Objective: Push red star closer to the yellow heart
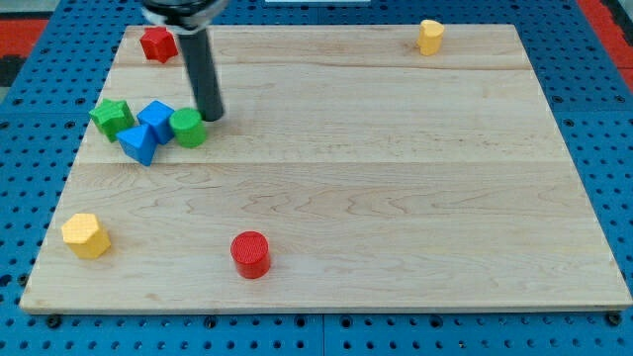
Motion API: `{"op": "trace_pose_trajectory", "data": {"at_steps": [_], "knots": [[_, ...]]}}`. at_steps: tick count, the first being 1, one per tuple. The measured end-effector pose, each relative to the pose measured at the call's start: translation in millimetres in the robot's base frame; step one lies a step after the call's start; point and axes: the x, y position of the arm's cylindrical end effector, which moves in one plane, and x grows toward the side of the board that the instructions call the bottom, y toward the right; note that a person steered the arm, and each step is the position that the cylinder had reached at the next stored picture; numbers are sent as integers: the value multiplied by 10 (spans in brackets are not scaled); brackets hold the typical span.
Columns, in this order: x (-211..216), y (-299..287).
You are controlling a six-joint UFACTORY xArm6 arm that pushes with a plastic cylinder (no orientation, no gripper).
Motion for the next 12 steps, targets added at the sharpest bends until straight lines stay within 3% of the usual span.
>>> {"op": "trace_pose_trajectory", "data": {"at_steps": [1, 3, 8, 12], "knots": [[20, -177], [-25, 223], [-84, 403], [-840, 49]]}}
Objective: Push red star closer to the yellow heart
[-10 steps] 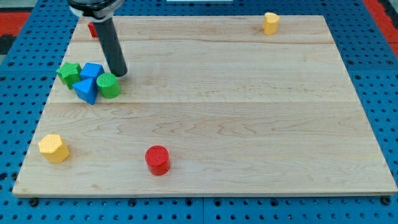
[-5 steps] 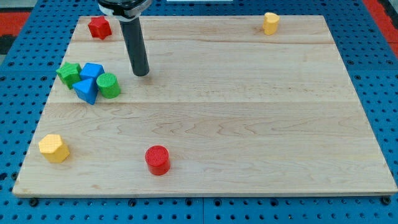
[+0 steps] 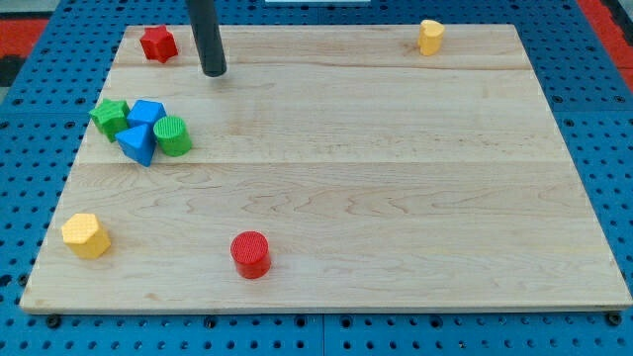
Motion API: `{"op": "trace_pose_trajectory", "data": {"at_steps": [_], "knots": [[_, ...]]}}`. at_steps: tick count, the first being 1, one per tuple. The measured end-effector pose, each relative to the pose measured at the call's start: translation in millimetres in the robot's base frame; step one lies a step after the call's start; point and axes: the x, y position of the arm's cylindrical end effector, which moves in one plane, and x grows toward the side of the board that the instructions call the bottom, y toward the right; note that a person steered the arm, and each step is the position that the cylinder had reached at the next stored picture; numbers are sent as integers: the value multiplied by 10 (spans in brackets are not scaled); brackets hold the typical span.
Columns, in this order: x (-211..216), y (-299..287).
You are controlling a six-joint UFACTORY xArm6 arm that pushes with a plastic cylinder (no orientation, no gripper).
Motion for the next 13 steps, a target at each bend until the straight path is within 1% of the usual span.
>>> {"op": "trace_pose_trajectory", "data": {"at_steps": [1, 2, 3, 4, 5, 6, 7, 8, 10, 11, 12, 13], "knots": [[150, -458], [-94, -1061], [-459, -1380], [-452, -677], [-399, 479], [-315, 164], [-446, 173], [-700, 419], [-825, 455], [-774, 1436], [-615, 2309], [-190, 2297]]}}
